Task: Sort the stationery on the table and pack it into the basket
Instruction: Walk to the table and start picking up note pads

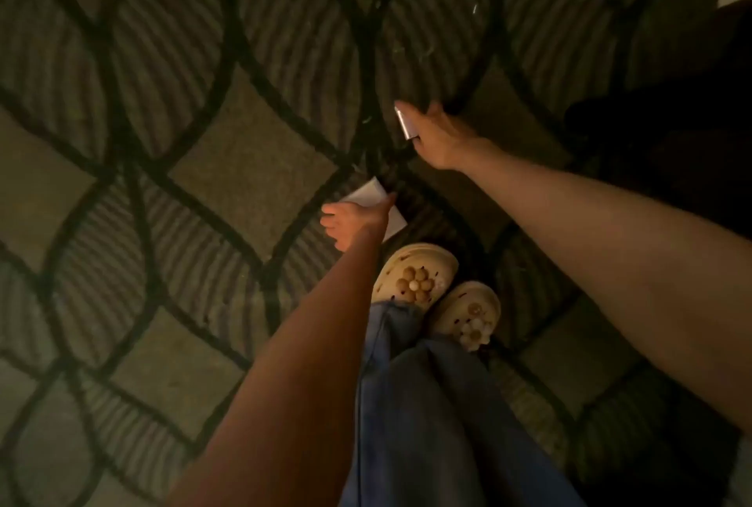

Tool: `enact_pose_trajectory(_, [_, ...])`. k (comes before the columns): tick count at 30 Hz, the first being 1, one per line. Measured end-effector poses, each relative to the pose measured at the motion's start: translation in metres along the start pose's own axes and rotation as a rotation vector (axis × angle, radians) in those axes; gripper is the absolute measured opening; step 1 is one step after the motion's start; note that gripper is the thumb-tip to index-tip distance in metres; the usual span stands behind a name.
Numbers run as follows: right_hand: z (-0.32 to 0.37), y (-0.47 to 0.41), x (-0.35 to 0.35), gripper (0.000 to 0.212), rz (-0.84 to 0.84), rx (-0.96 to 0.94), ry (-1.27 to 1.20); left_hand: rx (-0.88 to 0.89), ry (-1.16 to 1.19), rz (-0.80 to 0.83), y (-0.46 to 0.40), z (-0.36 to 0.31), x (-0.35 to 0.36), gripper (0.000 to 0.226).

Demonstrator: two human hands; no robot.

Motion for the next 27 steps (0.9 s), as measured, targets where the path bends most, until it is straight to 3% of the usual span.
enact_pose_trajectory(8, [0.007,-0.025,0.027,0.065,-0.135,0.009,0.124,-0.166,0.129,-0.028,-0.029,0.018,0.015,0.111])
enact_pose_trajectory(13, [0.000,-0.008,0.035,0.054,-0.216,-0.022,0.138,-0.130,0.136,-0.017,-0.031,0.019,0.020,0.105])
enact_pose_trajectory(17, [-0.029,0.021,0.034,0.041,-0.252,0.153,-0.020,-0.049,0.323,0.096,-0.016,0.018,0.024,0.079])
enact_pose_trajectory(21, [-0.030,0.077,0.014,0.031,-0.287,0.328,-0.156,-0.024,0.358,0.080,0.026,0.020,-0.013,0.066])
enact_pose_trajectory(27, [0.044,0.178,-0.038,0.028,-0.315,0.320,-0.360,0.115,0.327,0.057,0.117,0.008,-0.121,0.062])
Point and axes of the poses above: each hand's wrist, its own y-axis away from the middle knuckle, its own x-axis out of the palm, z = x × y, the point moved 7 cm from there along -y, towards the middle knuckle, and after that the axes turned 14 degrees about -y, right-handed, at the moved point
